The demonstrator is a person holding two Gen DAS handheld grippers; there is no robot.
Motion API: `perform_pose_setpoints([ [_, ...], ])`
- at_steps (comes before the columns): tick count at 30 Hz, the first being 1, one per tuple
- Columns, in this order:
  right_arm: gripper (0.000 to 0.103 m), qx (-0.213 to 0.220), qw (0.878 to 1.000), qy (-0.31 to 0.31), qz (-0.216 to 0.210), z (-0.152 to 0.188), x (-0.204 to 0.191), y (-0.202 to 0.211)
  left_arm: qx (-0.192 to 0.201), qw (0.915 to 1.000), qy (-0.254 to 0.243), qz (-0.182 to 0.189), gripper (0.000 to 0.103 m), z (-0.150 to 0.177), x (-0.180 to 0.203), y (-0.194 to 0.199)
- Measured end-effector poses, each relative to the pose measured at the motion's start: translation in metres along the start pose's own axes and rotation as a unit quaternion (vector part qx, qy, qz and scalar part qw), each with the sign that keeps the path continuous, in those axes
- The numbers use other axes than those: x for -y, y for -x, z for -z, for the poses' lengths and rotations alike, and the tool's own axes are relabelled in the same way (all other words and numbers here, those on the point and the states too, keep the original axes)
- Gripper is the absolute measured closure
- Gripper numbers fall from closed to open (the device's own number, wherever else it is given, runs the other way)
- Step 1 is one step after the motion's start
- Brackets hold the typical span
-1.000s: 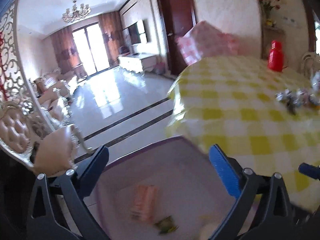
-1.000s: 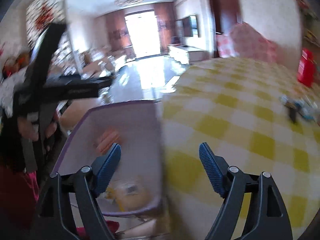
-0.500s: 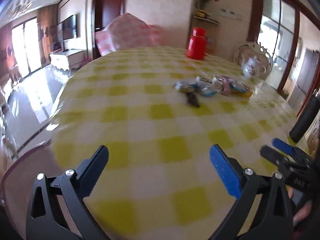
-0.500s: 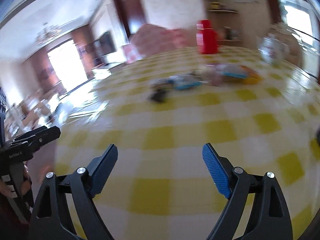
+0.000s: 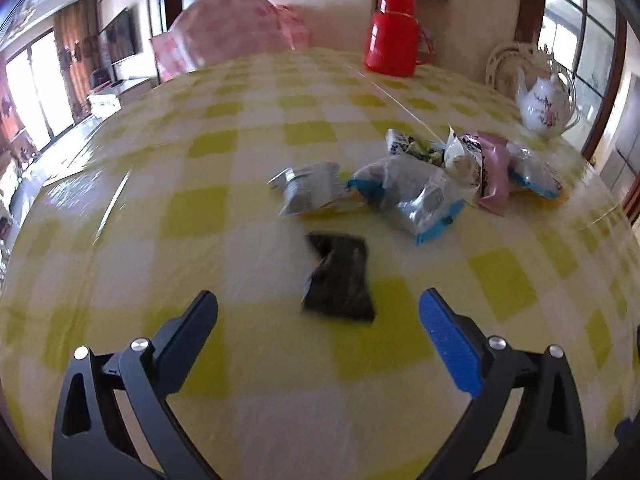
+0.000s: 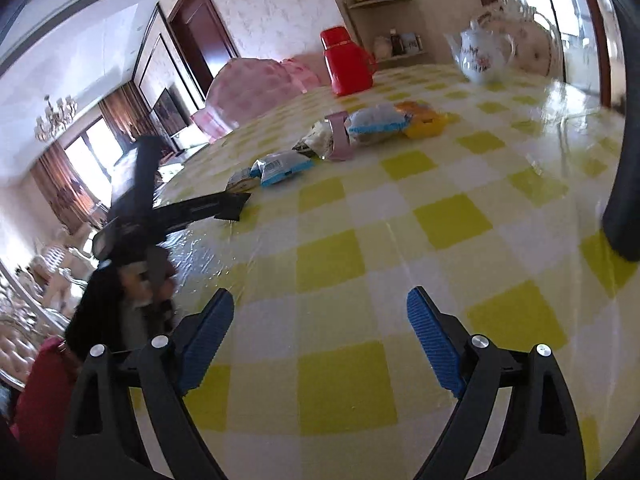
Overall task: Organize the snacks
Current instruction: 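Grasp the small black packet with the left gripper, then grasp the clear blue-edged bag with the right gripper while the left holds the black packet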
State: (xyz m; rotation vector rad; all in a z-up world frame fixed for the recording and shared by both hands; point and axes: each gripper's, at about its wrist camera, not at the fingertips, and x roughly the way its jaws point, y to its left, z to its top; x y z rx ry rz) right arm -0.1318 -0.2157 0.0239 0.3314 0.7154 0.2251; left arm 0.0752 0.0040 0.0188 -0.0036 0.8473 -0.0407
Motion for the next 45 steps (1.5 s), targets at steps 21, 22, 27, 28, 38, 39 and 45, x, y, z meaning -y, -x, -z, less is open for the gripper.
perform_pose_setpoints([
  [21, 0.017, -0.040, 0.980, 0.196, 0.013, -0.143, -0.078, -0.197, -0.013, 0.9948, 0.064, 0.078, 0.073, -0.014, -0.059, -0.011],
  [22, 0.017, -0.046, 0.978, 0.201, 0.011, -0.147, -0.082, -0.207, -0.014, 0.9945, 0.068, 0.078, 0.073, -0.014, -0.061, -0.013],
  [27, 0.017, -0.082, 0.973, 0.215, 0.031, -0.161, -0.091, -0.251, -0.021, 0.9930, 0.076, 0.088, 0.073, -0.013, -0.061, -0.018],
  [28, 0.017, -0.097, 0.971, 0.216, 0.039, -0.162, -0.091, -0.262, -0.023, 0.9929, 0.071, 0.093, 0.073, -0.013, -0.058, -0.019],
  [38, 0.048, -0.109, 0.963, 0.239, 0.056, -0.129, -0.085, -0.235, -0.022, 0.9942, 0.049, 0.094, 0.073, -0.010, -0.048, -0.020],
  [39, 0.048, -0.106, 0.967, 0.224, 0.057, -0.123, -0.077, -0.221, -0.022, 0.9942, 0.047, 0.094, 0.073, -0.010, -0.048, -0.020],
  [45, 0.048, -0.076, 0.978, 0.180, 0.075, -0.092, -0.037, -0.151, -0.023, 0.9958, 0.029, 0.084, 0.070, -0.009, -0.042, -0.020],
])
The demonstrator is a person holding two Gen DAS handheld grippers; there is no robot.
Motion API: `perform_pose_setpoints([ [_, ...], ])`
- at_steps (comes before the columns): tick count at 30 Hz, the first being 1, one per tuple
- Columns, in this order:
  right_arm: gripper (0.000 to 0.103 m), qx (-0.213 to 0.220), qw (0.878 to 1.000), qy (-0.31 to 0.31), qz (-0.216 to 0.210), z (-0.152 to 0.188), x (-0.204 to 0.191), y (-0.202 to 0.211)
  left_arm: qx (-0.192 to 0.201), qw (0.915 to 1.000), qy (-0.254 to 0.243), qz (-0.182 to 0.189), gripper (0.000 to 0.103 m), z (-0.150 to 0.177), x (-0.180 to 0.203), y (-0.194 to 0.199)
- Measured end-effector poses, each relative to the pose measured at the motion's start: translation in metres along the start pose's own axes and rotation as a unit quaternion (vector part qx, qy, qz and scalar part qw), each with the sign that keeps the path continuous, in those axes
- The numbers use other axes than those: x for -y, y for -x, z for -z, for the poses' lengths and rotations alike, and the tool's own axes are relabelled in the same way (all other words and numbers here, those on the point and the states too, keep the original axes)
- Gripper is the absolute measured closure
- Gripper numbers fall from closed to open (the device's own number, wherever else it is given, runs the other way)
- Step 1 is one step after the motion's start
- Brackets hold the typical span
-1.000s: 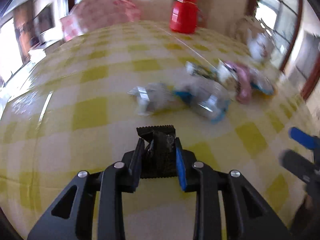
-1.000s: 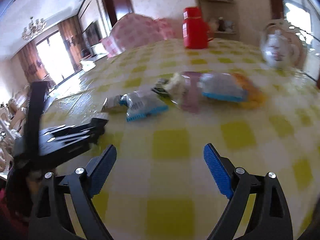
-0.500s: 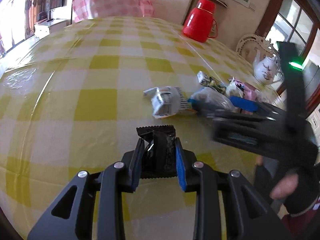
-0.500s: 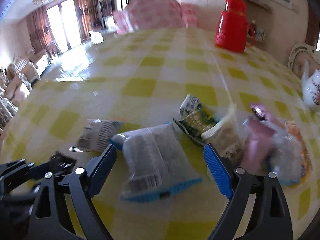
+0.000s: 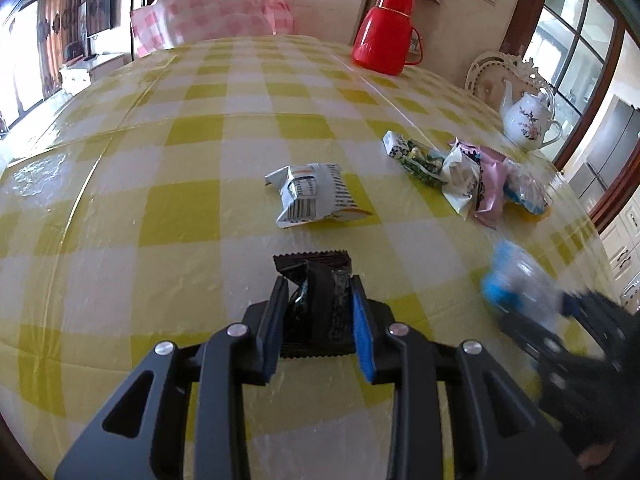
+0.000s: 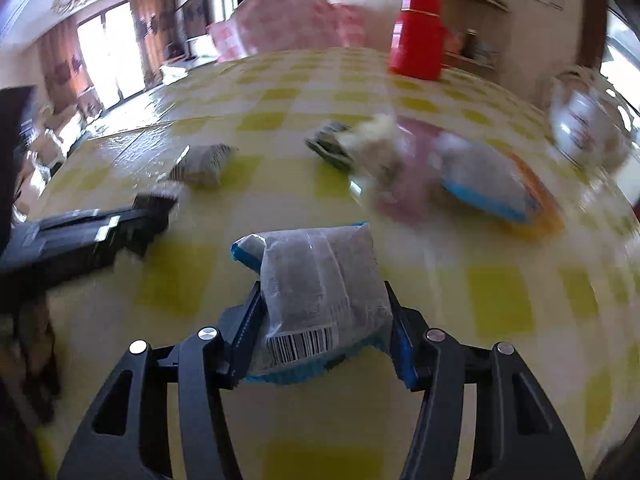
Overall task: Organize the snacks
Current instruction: 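Grasp the clear blue-edged bag with the right gripper while the left holds the black packet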
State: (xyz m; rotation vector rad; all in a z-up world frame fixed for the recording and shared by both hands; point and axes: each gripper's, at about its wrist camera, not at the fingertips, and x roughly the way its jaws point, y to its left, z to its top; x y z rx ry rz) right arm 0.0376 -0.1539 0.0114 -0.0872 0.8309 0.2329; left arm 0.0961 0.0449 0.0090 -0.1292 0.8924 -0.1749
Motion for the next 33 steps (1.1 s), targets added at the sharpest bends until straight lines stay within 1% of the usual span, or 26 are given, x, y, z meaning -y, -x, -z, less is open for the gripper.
perform_pose_setpoints([
  [1, 0.048, 0.005, 1.000, -0.013, -0.004, 0.008, 0.006, 0.010, 0.000, 1.0000, -0.004, -0.002, 0.067, 0.000, 0.002, 0.000],
  [2, 0.048, 0.010, 0.999, -0.029, -0.009, 0.016, 0.012, 0.019, 0.000, 0.9999, -0.008, -0.007, 0.052, 0.000, 0.004, 0.000],
  [3, 0.048, 0.014, 0.999, -0.041, -0.012, 0.019, 0.016, 0.025, -0.001, 0.9998, -0.012, -0.016, 0.034, 0.000, 0.006, -0.001],
  [4, 0.048, 0.018, 0.998, -0.058, -0.012, 0.025, 0.021, 0.033, -0.003, 0.9995, -0.014, -0.028, 0.032, 0.000, 0.007, -0.002],
  [5, 0.048, 0.024, 0.997, -0.070, -0.011, 0.031, 0.024, 0.040, -0.004, 0.9996, -0.013, -0.026, 0.032, -0.001, 0.006, -0.002],
  [6, 0.048, 0.030, 0.996, -0.080, -0.011, 0.037, 0.026, 0.045, -0.003, 0.9996, -0.013, -0.025, 0.035, -0.001, 0.006, -0.002],
  [7, 0.048, 0.033, 0.995, -0.088, -0.011, 0.043, 0.028, 0.050, -0.004, 0.9995, -0.018, -0.027, 0.041, 0.000, 0.007, -0.001],
  [8, 0.048, 0.035, 0.995, -0.096, -0.011, 0.050, 0.028, 0.054, -0.005, 0.9991, -0.028, -0.032, 0.065, 0.001, 0.010, 0.000],
  [9, 0.048, 0.038, 0.994, -0.098, -0.011, 0.053, 0.028, 0.056, -0.007, 0.9984, -0.046, -0.030, 0.073, 0.003, 0.014, 0.000],
  [12, 0.048, 0.052, 0.994, -0.100, -0.014, 0.057, 0.028, 0.065, -0.006, 0.9978, -0.060, -0.026, 0.075, 0.007, 0.019, 0.003],
  [15, 0.048, 0.053, 0.993, -0.106, -0.015, 0.055, 0.031, 0.063, 0.026, 0.9963, -0.073, -0.037, 0.075, 0.013, 0.025, 0.018],
  [16, 0.048, 0.054, 0.993, -0.105, -0.015, 0.055, 0.031, 0.063, 0.034, 0.9964, -0.070, -0.035, 0.075, 0.018, 0.027, 0.024],
  [19, 0.048, 0.058, 0.993, -0.100, -0.015, 0.056, 0.028, 0.065, 0.052, 0.9977, -0.043, -0.006, 0.075, 0.030, 0.027, 0.040],
  [20, 0.048, 0.058, 0.993, -0.100, -0.017, 0.056, 0.027, 0.066, 0.059, 0.9975, -0.038, -0.002, 0.075, 0.032, 0.028, 0.044],
  [21, 0.048, 0.058, 0.993, -0.101, -0.018, 0.056, 0.027, 0.066, 0.065, 0.9973, -0.035, 0.001, 0.075, 0.035, 0.029, 0.048],
  [24, 0.048, 0.061, 0.992, -0.109, -0.023, 0.057, 0.029, 0.067, 0.073, 0.9967, -0.019, 0.031, 0.075, 0.044, 0.037, 0.060],
  [25, 0.048, 0.062, 0.992, -0.111, -0.024, 0.056, 0.030, 0.068, 0.077, 0.9960, -0.018, 0.042, 0.075, 0.048, 0.042, 0.066],
  [26, 0.048, 0.062, 0.991, -0.114, -0.024, 0.056, 0.031, 0.068, 0.082, 0.9954, -0.021, 0.044, 0.075, 0.051, 0.047, 0.071],
  [29, 0.048, 0.062, 0.990, -0.124, -0.030, 0.057, 0.034, 0.068, 0.098, 0.9938, -0.037, 0.036, 0.075, 0.061, 0.065, 0.084],
  [33, 0.048, 0.062, 0.988, -0.137, -0.030, 0.058, 0.040, 0.069, 0.100, 0.9931, -0.053, 0.029, 0.075, 0.075, 0.081, 0.092],
])
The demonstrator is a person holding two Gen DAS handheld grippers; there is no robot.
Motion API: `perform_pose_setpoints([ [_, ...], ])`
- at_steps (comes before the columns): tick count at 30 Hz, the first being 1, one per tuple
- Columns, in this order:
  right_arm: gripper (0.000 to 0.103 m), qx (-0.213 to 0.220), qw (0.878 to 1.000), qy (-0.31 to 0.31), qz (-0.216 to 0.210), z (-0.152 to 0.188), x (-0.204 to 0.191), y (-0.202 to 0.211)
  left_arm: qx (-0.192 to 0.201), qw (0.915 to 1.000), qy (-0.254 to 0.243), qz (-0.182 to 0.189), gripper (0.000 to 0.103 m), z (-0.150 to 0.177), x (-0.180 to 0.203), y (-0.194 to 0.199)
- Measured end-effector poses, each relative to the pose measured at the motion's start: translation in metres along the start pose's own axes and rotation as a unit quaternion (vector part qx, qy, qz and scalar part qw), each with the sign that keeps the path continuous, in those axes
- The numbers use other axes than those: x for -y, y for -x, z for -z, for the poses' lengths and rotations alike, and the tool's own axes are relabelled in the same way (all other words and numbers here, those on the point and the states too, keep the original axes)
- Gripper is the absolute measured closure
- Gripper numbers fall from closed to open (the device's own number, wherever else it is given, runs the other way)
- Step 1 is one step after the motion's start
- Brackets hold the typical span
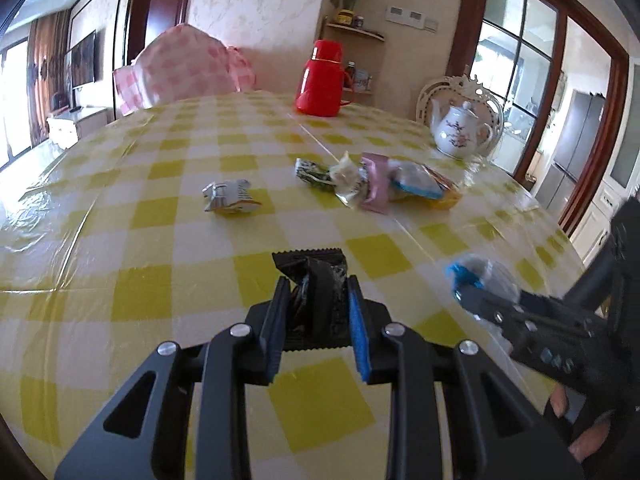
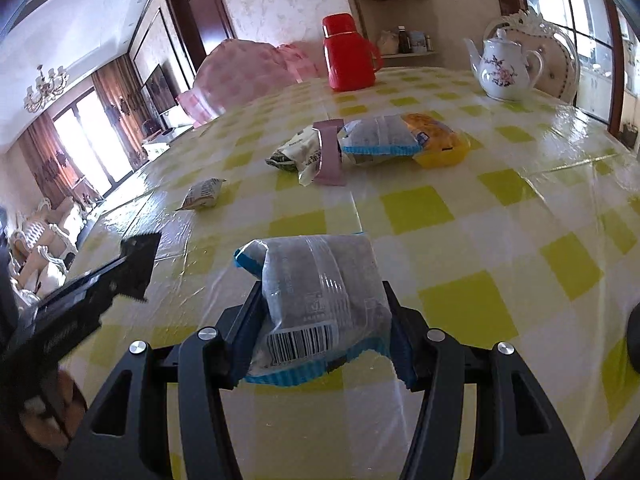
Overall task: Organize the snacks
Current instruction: 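Grasp the clear blue-edged bag with the right gripper while the left holds the black packet, then carry the black packet and blue-edged bag off the table over the purple box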
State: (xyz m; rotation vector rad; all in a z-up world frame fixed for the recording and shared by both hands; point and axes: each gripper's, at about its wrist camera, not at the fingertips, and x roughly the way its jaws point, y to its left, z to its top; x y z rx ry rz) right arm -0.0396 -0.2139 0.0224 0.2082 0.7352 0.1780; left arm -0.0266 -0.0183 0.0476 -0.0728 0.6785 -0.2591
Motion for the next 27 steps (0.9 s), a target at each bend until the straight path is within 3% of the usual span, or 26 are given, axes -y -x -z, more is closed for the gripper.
perform_pose_setpoints([
  [8, 0.048, 0.014, 1.000, 0.000, 0.002, 0.009, -0.001, 0.012, -0.012, 0.9995, -0.027, -0.012, 0.075, 0.025, 0.012, 0.014],
  [18, 0.048, 0.027, 0.998, -0.036, -0.039, 0.025, 0.006, 0.032, -0.006, 0.9987, -0.047, -0.020, 0.075, 0.040, 0.009, 0.042],
  [27, 0.048, 0.010, 0.997, -0.027, -0.078, 0.048, -0.017, 0.049, -0.016, 0.9983, -0.051, -0.022, 0.075, 0.059, -0.004, 0.054],
])
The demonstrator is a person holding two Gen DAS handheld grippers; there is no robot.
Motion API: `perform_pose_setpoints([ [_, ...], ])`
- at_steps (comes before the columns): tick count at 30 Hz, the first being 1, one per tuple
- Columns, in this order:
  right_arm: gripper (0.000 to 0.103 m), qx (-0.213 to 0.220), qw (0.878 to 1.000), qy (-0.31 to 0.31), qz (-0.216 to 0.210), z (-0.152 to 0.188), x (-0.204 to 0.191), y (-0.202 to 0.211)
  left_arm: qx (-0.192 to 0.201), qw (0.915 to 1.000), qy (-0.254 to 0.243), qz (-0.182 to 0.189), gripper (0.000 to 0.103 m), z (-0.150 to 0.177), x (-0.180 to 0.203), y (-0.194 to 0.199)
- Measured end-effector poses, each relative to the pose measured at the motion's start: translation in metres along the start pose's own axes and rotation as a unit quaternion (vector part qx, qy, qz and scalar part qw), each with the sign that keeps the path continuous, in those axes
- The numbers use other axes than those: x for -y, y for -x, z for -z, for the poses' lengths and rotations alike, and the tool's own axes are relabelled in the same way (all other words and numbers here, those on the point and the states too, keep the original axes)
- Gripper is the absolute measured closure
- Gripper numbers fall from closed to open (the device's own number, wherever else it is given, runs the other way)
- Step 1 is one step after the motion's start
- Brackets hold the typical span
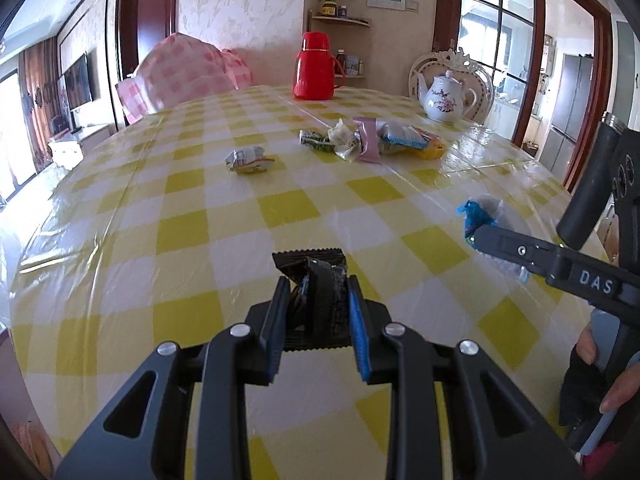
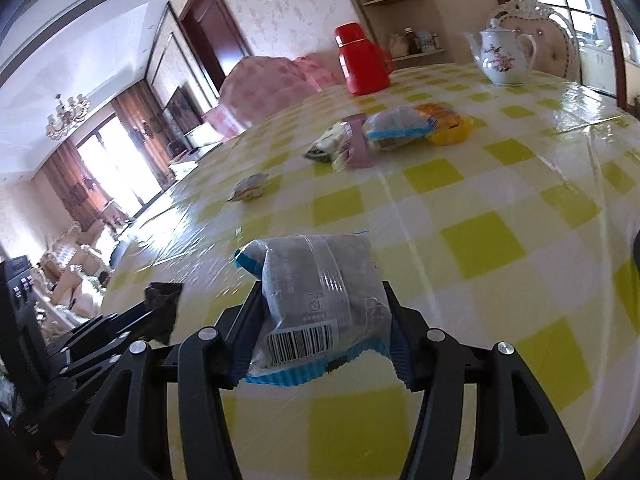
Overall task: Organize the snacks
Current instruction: 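Carry the black packet and blue-edged bag off the table over the purple box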
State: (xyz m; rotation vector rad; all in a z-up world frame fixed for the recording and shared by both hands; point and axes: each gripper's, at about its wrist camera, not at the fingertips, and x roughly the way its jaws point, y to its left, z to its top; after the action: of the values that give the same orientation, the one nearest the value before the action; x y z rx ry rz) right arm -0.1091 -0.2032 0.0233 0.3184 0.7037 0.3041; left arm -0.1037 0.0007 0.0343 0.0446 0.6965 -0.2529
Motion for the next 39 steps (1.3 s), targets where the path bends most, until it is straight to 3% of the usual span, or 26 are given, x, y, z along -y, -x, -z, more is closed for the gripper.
perform_pose_setpoints([
  [10, 0.048, -0.029, 0.998, 0.032, -0.034, 0.020, -0.042, -0.002, -0.003, 0.9998, 0.015, -0.012, 0.075, 0.026, -0.031, 0.027],
  [25, 0.048, -0.068, 0.988, 0.114, -0.083, 0.054, -0.133, -0.013, 0.018, 0.9948, 0.054, -0.085, 0.074, 0.048, -0.108, 0.092],
  [33, 0.048, -0.088, 0.970, 0.194, -0.114, 0.081, -0.205, -0.015, 0.006, 0.9892, 0.063, -0.132, 0.074, 0.061, -0.159, 0.118],
  [39, 0.048, -0.105, 0.949, 0.261, -0.140, 0.107, -0.266, -0.019, -0.007, 0.9816, 0.086, -0.171, 0.074, 0.073, -0.205, 0.137],
])
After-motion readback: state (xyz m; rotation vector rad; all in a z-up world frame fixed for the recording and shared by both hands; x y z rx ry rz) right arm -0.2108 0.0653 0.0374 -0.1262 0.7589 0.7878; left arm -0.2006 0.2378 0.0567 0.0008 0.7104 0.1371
